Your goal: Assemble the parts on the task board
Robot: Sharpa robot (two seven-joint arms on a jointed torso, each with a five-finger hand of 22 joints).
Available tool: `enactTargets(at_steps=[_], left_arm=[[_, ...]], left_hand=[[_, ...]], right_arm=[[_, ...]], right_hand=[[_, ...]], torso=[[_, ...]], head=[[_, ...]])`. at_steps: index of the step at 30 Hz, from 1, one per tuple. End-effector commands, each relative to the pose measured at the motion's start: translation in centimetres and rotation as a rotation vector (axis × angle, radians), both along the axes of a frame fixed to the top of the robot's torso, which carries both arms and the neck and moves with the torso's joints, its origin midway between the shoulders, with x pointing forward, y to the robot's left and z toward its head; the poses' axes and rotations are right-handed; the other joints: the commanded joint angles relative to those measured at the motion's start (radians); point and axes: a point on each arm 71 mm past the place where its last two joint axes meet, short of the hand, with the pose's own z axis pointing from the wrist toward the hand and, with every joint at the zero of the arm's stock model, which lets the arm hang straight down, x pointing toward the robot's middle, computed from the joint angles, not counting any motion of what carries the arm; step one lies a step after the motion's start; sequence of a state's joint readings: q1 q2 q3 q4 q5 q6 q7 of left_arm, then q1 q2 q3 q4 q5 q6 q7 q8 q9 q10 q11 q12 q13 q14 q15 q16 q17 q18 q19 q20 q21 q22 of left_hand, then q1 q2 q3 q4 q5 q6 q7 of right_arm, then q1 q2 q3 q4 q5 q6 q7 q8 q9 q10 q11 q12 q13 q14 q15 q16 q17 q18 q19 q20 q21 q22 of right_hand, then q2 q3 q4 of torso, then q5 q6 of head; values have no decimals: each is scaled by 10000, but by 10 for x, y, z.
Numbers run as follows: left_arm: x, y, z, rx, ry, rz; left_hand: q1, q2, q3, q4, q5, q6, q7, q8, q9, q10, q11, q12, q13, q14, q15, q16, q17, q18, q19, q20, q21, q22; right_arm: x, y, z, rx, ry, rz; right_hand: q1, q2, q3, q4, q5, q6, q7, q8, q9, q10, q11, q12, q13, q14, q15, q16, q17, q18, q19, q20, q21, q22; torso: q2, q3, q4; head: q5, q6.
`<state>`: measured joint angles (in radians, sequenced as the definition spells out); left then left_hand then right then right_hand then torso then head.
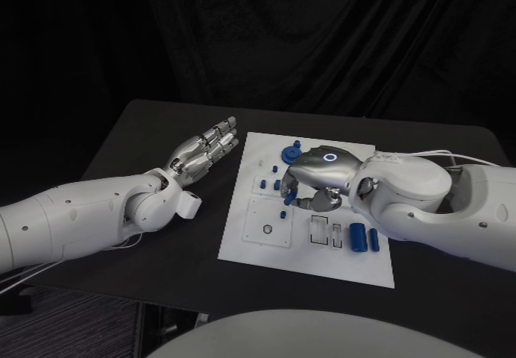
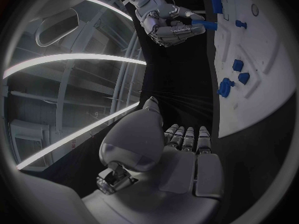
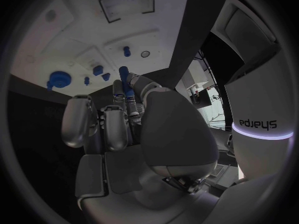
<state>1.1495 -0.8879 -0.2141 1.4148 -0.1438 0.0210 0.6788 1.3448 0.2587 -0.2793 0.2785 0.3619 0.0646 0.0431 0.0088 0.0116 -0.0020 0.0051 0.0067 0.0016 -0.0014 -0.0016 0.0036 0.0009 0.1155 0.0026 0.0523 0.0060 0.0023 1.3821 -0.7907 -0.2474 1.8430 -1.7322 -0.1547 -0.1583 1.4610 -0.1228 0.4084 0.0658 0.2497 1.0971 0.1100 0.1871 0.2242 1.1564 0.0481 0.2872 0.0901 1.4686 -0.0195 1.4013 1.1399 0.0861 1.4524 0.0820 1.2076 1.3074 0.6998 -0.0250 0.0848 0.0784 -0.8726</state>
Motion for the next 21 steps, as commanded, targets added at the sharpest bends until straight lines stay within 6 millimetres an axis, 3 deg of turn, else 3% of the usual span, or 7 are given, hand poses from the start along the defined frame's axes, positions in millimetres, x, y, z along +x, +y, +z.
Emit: enactTargets(at_steps=[1,11,17,21], left_arm=[[-2,-1,4,-369,-409,-68],[-2,0,3,-345,-399,-44],[-1,-1,3,-340,-384,-65],[-1,-1,3,-340,-371,-80]], left_hand=[[83,-12,78,-4,22,19,69,49,16,20,62,-67,-16,14,83,-36,-9,62,-10,63,-45,10],[83,-13,78,-3,21,27,70,51,18,20,63,-67,-16,14,81,-36,-9,62,-12,61,-46,7],[87,-13,78,4,23,14,74,48,15,20,67,-67,-16,14,75,-36,-9,63,-10,52,-45,10],[87,-13,78,4,23,14,74,48,15,20,67,-67,-16,14,75,-36,-9,63,-10,52,-45,10]], right_arm=[[-6,16,-7,-196,-77,713],[-14,43,-24,-91,-70,1616],[-17,46,-32,-233,39,1787],[-16,47,-37,-425,-82,1865]], right_hand=[[83,41,0,-50,70,-8,23,-6,651,52,16,-56,7,43,-71,19,34,-99,-19,-27,-54,1623],[113,49,20,-90,111,-43,38,-40,664,46,28,-107,8,58,-65,31,60,-97,-16,-28,-69,1618],[116,47,22,-96,117,-49,41,-46,666,45,31,-115,9,56,-63,26,49,-97,-16,-28,-70,1618],[120,46,23,-102,119,-53,42,-51,668,46,32,-120,9,58,-61,30,59,-100,-11,-28,-57,1621]], torso=[[13,10,17],[12,8,12],[11,-3,49],[23,-13,37]], head=[[37,0],[198,0],[187,0],[193,0]])
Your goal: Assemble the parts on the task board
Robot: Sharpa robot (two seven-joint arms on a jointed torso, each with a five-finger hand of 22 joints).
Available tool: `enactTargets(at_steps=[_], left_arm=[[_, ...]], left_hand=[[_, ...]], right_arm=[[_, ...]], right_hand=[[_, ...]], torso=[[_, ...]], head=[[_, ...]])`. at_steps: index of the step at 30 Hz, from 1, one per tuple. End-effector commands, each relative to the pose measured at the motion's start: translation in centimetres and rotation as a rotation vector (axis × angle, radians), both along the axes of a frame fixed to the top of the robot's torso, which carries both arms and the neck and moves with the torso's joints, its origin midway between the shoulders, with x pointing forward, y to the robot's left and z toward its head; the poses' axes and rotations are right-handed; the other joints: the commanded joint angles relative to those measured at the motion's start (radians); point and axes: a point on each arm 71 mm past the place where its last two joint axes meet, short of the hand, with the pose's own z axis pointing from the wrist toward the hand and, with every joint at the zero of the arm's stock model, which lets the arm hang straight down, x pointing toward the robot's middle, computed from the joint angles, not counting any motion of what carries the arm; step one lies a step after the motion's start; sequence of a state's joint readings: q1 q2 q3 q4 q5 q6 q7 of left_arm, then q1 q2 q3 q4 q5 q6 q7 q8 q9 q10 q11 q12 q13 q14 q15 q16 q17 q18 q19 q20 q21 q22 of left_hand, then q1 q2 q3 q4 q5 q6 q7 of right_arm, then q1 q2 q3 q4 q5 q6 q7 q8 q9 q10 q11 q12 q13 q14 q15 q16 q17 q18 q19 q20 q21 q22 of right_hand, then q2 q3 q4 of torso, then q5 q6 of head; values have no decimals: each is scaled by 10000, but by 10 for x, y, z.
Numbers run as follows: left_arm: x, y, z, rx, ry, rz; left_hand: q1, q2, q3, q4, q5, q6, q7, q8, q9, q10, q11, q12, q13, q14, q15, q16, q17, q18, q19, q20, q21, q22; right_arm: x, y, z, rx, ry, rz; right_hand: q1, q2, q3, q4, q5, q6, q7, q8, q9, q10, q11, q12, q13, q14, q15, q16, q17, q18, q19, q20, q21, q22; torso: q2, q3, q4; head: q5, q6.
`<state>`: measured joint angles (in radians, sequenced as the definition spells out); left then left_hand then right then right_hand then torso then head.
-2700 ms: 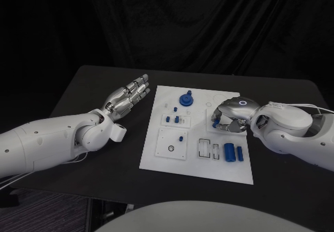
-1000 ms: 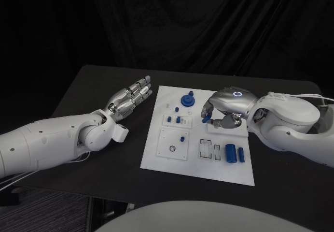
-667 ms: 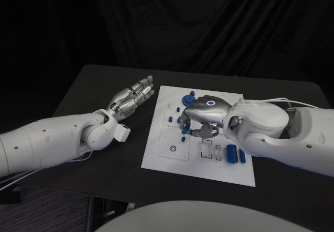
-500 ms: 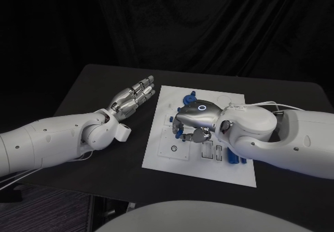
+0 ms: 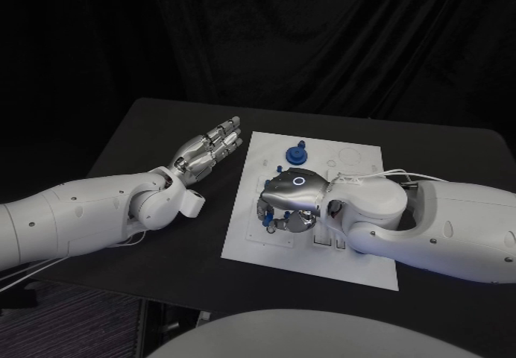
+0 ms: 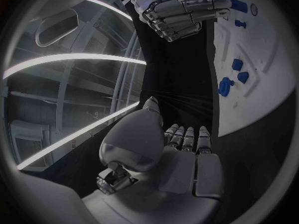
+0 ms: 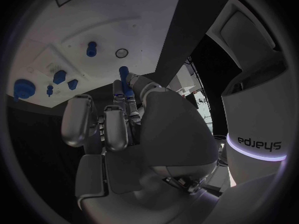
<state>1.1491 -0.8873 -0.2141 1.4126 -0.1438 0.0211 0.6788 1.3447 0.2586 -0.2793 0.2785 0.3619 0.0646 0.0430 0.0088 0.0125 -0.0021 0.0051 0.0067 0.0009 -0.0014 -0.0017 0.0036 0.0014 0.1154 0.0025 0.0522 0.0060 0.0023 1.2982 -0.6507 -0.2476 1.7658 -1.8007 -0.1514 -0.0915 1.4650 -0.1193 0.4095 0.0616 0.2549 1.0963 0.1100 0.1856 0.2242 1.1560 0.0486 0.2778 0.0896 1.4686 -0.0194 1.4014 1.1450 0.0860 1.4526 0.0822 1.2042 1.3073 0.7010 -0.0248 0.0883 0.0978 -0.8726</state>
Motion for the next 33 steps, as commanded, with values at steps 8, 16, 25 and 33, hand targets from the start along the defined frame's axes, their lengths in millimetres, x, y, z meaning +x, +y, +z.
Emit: enactTargets(at_steps=[8,16,25,33], left_arm=[[-1,-1,2,-342,-344,-103],[-1,-2,2,-348,-321,-131],[-1,-2,1,-349,-286,-155],[-1,0,0,-324,-264,-122]], left_hand=[[95,-6,83,8,29,10,83,47,6,21,72,-67,-9,14,75,-36,-14,63,-11,49,-46,8],[100,-3,85,10,33,9,88,47,5,21,75,-67,-9,14,77,-36,-14,61,-11,48,-46,8],[104,-1,88,11,37,9,91,47,5,21,78,-67,-9,14,78,-36,-14,60,-10,48,-44,11],[108,1,90,10,42,8,94,46,5,21,81,-67,-9,14,79,-36,-14,59,-10,48,-45,10]], right_arm=[[-2,1,-11,-344,-297,342],[-1,-2,-16,-507,-191,256],[0,-6,-20,-678,-84,155],[1,-9,-26,-765,30,12]], right_hand=[[105,12,20,-88,72,-44,45,-43,678,67,25,-36,21,63,-60,38,32,-104,-4,-29,-1,1628],[130,16,29,-117,78,-31,46,-44,690,90,24,-44,29,62,-60,36,28,-101,-9,-28,-15,1625],[137,13,27,-132,74,-18,47,-43,700,111,22,-45,37,55,-60,27,9,-102,-9,-28,-14,1625],[150,16,28,-155,74,2,45,-41,715,150,15,-44,51,49,-62,19,-4,-101,-12,-28,-18,1625]], torso=[[16,9,-57],[12,24,-22],[0,10,-34],[-5,10,-44]], head=[[59,0],[39,0],[15,0],[6,0]])
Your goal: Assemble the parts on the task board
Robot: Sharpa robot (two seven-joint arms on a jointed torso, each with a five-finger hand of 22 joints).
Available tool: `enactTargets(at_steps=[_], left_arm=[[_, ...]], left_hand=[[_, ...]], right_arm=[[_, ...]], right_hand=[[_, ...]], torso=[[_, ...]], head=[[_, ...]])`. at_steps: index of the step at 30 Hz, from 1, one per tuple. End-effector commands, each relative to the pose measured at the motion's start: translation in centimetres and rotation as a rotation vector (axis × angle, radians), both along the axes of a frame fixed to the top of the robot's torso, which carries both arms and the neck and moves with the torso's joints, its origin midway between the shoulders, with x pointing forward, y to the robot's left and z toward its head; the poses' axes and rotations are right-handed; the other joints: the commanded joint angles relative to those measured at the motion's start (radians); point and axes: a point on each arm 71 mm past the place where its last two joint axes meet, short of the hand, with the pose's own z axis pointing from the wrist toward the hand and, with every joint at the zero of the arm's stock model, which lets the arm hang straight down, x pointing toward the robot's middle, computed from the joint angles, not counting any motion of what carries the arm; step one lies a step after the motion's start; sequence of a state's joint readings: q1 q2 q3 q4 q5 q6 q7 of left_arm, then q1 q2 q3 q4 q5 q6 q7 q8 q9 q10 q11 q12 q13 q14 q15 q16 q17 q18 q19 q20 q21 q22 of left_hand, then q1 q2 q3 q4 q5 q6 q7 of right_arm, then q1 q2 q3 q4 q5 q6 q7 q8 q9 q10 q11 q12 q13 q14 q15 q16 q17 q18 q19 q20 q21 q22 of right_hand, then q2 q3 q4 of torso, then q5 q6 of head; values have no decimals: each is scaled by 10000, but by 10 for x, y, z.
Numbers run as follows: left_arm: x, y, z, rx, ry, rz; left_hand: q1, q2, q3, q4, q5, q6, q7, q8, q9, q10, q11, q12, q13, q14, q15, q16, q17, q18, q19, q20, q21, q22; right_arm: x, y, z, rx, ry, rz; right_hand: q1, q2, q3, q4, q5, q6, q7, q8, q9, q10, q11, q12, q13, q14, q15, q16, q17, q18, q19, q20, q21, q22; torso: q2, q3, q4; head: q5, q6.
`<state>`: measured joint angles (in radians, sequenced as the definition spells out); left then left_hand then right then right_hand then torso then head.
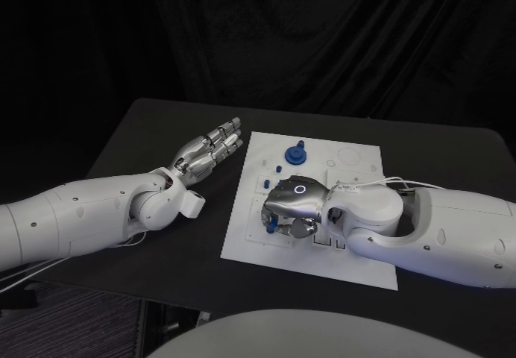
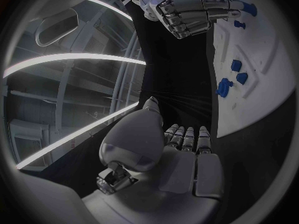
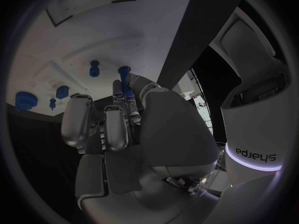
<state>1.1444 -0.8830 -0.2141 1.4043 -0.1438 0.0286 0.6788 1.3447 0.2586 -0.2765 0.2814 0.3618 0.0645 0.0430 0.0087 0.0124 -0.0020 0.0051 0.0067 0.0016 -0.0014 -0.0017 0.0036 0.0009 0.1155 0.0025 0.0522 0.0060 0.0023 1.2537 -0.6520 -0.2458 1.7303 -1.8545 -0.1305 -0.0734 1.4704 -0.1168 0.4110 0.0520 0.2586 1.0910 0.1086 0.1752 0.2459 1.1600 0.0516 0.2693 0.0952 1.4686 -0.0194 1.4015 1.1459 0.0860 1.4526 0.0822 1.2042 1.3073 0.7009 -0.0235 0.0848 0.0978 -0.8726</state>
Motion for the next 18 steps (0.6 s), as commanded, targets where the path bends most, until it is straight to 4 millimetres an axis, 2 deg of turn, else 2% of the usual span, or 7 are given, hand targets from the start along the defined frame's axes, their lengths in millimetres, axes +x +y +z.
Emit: enactTargets(at_steps=[1,6,16,18], left_arm=[[-1,0,3,-315,-314,-86],[-1,0,2,-315,-301,-92],[-1,0,1,-303,-273,-89],[-1,0,1,-299,-266,-86]], left_hand=[[108,2,62,-19,42,8,94,46,7,20,82,-67,-16,14,79,-36,-9,59,-9,48,-45,10],[108,2,62,-19,42,8,94,46,7,20,82,-67,-16,14,79,-36,-9,59,-9,48,-45,10],[128,6,71,-22,60,15,104,48,8,20,92,-67,-16,14,84,-36,-9,54,-10,49,-45,9],[133,8,74,-24,66,13,106,48,8,20,94,-67,-16,14,85,-36,-9,53,-9,49,-45,10]], right_arm=[[1,-3,-6,-285,27,-54],[0,-3,-8,-295,76,-59],[-1,-2,-11,-253,146,-9],[-2,-3,-11,-248,151,-5]], right_hand=[[96,-8,13,-59,36,55,59,62,498,111,-15,41,-5,49,-62,19,-13,-101,-12,-29,-18,1625],[105,-10,14,-72,39,58,58,60,503,121,-17,39,0,45,-63,13,-25,-100,-13,-30,-20,1625],[84,-20,2,-87,-3,8,77,12,509,98,4,-9,9,30,-54,-2,-47,-98,-25,-27,-41,1620],[58,-11,4,-91,-53,-100,107,-72,502,21,38,-87,9,21,-27,-8,-50,-96,-38,-14,-66,1614]], torso=[[0,-2,-10],[7,3,-6],[10,-9,10],[7,-13,12]], head=[[10,0],[-9,0],[0,0],[0,0]])
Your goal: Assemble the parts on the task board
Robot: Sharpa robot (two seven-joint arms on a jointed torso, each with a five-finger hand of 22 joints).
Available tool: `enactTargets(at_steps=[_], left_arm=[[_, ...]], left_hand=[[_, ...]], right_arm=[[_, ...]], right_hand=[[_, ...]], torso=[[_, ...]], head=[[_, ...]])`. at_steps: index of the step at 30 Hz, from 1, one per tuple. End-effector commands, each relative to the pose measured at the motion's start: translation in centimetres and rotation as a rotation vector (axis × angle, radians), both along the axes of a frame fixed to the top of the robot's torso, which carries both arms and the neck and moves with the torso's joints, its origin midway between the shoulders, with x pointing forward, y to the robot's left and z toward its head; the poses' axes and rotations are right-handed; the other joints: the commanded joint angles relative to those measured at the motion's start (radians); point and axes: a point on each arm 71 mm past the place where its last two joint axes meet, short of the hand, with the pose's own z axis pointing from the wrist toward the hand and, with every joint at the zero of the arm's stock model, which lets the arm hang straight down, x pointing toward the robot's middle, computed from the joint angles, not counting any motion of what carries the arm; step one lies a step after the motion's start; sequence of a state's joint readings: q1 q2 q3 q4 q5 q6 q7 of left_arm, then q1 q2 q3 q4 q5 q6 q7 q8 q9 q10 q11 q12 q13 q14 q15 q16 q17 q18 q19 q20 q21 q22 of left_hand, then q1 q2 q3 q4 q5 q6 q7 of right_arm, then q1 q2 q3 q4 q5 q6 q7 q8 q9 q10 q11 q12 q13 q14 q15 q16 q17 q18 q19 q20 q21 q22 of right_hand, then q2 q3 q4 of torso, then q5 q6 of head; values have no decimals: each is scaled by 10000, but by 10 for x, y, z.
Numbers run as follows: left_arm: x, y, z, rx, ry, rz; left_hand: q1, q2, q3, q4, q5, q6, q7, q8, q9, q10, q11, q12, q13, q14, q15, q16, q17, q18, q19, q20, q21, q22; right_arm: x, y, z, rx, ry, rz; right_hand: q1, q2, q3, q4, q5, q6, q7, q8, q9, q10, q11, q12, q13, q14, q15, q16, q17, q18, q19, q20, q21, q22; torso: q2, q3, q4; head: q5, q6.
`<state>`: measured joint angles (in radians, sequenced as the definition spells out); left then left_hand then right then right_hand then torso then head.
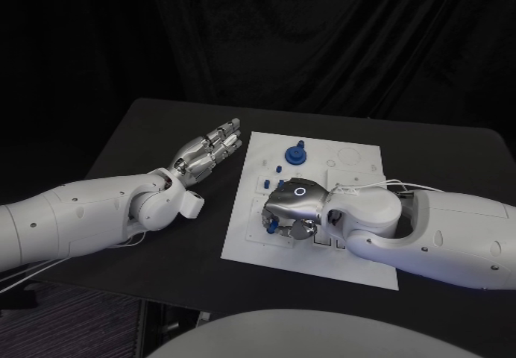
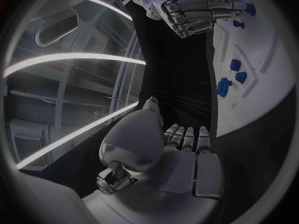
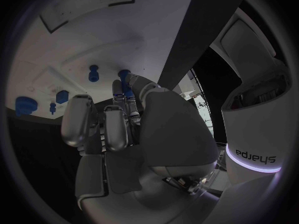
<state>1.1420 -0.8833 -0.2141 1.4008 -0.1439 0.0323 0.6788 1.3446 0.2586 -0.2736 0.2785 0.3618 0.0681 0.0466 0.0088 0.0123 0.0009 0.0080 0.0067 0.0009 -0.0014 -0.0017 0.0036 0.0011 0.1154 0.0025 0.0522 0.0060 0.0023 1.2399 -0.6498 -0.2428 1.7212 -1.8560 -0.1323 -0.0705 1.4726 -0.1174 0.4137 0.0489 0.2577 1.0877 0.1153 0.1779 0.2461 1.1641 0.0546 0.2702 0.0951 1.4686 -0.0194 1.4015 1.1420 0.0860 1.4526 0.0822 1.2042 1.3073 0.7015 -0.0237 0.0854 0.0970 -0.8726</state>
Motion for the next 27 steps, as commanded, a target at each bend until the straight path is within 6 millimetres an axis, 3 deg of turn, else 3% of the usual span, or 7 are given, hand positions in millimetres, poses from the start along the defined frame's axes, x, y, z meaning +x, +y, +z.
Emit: enactTargets(at_steps=[1,6,7,10,18,21,27], left_arm=[[-1,-1,2,-301,-292,-86],[-1,-1,1,-298,-279,-80],[-1,-1,1,-299,-276,-81],[-2,-1,1,-297,-266,-80],[-2,0,0,-281,-254,-54],[-2,1,0,-274,-253,-36],[-3,1,0,-285,-292,2]], left_hand=[[136,9,46,4,69,-23,71,47,8,-9,66,-67,-9,14,86,-36,-11,53,-9,49,-45,10],[136,9,46,4,69,-23,71,47,8,-9,66,-67,-9,14,86,-36,-11,53,-9,49,-45,10],[150,10,52,-2,83,-21,76,48,9,-9,71,-67,-9,14,88,-36,-11,51,-10,49,-45,9],[150,10,52,-2,83,-21,76,48,9,-9,71,-67,-9,14,88,-36,-11,51,-10,49,-45,9],[150,10,52,-2,83,-21,76,48,9,-9,71,-67,-9,14,88,-36,-11,51,-10,49,-45,9],[150,10,52,-2,83,-21,76,48,9,-9,71,-67,-9,14,88,-36,-11,51,-10,49,-45,9],[166,11,58,-8,96,-9,79,50,11,-9,74,-67,-9,14,89,-36,-11,49,-10,49,-45,9]], right_arm=[[-1,-2,-6,-251,64,31],[-1,-2,-7,-302,86,10],[-1,-2,-7,-317,91,4],[-1,-3,-7,-332,97,-6],[0,-10,-4,315,215,-159],[0,-17,2,1034,466,-413],[5,-40,33,2939,472,-894]], right_hand=[[22,-4,-21,-61,-71,-136,61,-150,491,-73,33,-140,9,18,-9,-8,-9,-100,-38,-3,-57,1617],[-230,-105,-15,71,-471,-1066,333,-778,262,-821,343,-585,-63,-60,253,-68,-140,-82,-132,177,-268,1561],[-393,-223,-61,171,-644,-1908,20,-1186,55,-1379,509,-837,-140,-126,418,-112,-239,-52,-217,271,-468,1507],[-576,-330,-392,267,-981,-3182,-241,-1141,-302,-2405,770,-1109,-195,-304,617,-187,-453,14,-414,503,-883,1397],[-508,-191,-1576,597,-1491,-5067,-554,-1206,-1004,-3732,898,-750,-60,-584,702,-260,-767,150,-675,680,-1414,1265],[-310,-227,-1958,916,-1614,-5605,-587,-1229,-1219,-4124,940,-521,-20,-807,711,-431,-1153,229,-887,696,-1881,1144],[118,-404,-2338,1614,-1628,-5867,-500,-1227,-1394,-4407,952,65,98,-718,760,-279,-925,185,-782,744,-1675,1214]], torso=[[-1,-13,6],[1,-9,-6],[2,-10,-3],[-10,-8,-1],[-13,-1,-5],[-12,0,-5],[-20,6,-12]], head=[[11,0],[17,0],[11,0],[15,0],[18,0],[38,0],[-22,0]])
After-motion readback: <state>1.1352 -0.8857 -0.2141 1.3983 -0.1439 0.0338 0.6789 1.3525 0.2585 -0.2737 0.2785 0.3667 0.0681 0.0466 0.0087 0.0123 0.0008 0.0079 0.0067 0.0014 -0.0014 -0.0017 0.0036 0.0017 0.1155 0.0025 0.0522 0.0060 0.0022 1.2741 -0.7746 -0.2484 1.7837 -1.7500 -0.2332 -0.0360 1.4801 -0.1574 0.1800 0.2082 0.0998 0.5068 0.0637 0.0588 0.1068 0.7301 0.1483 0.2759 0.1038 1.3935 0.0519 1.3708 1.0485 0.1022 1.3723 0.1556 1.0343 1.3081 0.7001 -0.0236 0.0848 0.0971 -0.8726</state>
